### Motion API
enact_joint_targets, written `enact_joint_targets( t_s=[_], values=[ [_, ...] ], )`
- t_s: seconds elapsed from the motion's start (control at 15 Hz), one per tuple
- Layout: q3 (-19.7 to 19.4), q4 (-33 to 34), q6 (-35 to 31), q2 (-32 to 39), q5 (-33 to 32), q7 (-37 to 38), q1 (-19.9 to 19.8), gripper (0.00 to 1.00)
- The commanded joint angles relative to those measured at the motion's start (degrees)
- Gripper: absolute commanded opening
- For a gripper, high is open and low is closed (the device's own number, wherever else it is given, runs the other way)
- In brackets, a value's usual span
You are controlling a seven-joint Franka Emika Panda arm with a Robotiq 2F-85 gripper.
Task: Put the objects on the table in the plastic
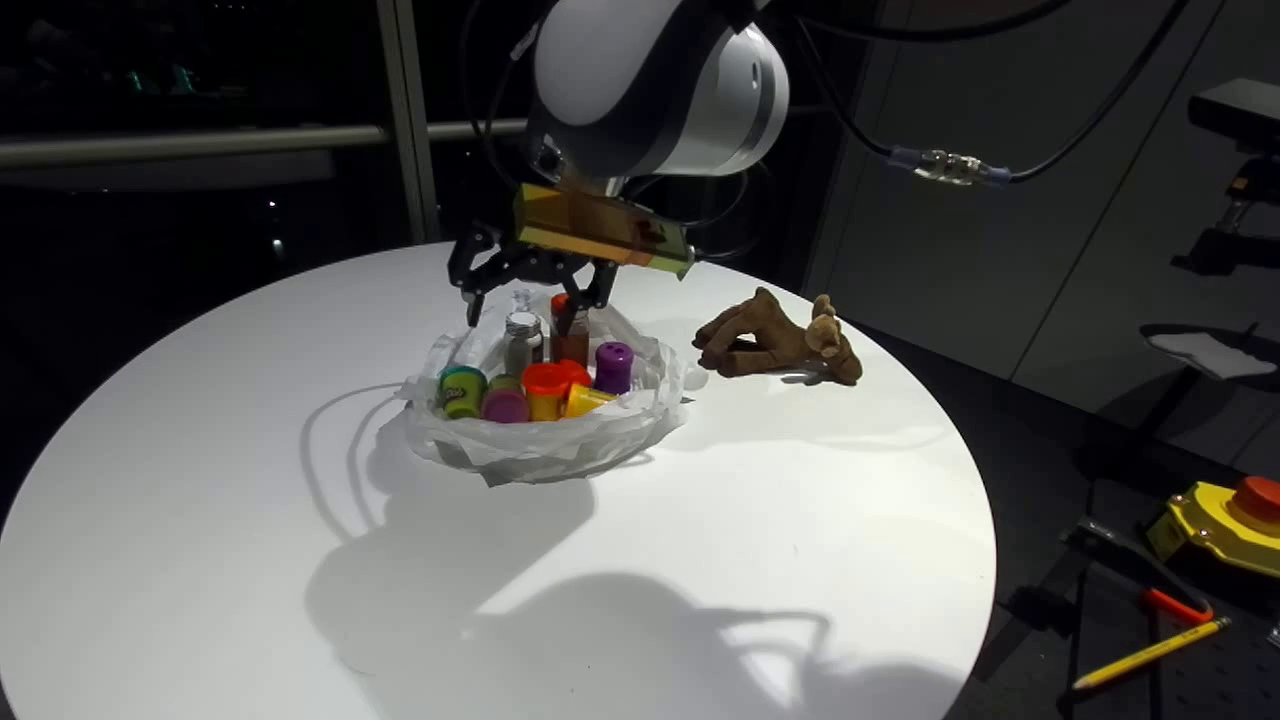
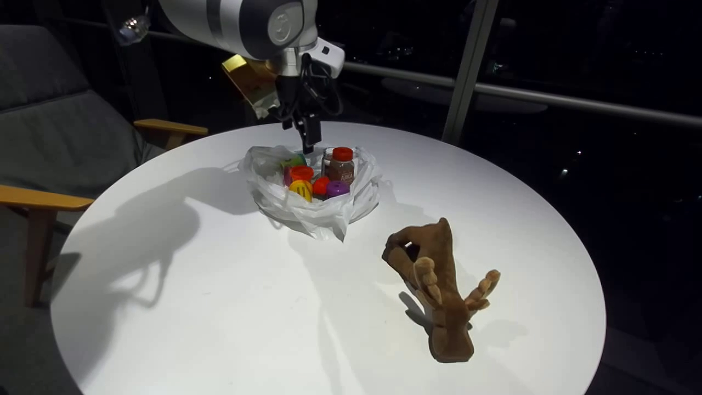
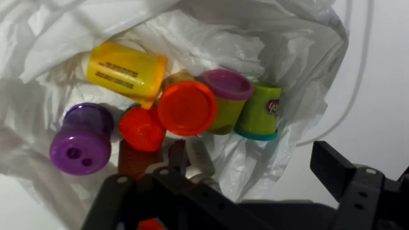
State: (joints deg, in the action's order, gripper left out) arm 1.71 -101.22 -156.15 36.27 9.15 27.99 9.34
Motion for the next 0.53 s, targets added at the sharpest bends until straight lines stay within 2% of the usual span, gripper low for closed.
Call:
enact_joint_targets(
  t_s=[0.0, 0.27, 0.47],
  values=[
    [-3.67, -8.82, 1.17, -8.87, 0.82, 0.39, -0.83, 0.99],
    [-11.47, -15.27, 4.33, -14.17, -1.05, 5.94, -1.55, 1.0],
    [-13.82, -17.69, 6.25, -16.11, 0.57, 9.24, -4.44, 1.0]
  ],
)
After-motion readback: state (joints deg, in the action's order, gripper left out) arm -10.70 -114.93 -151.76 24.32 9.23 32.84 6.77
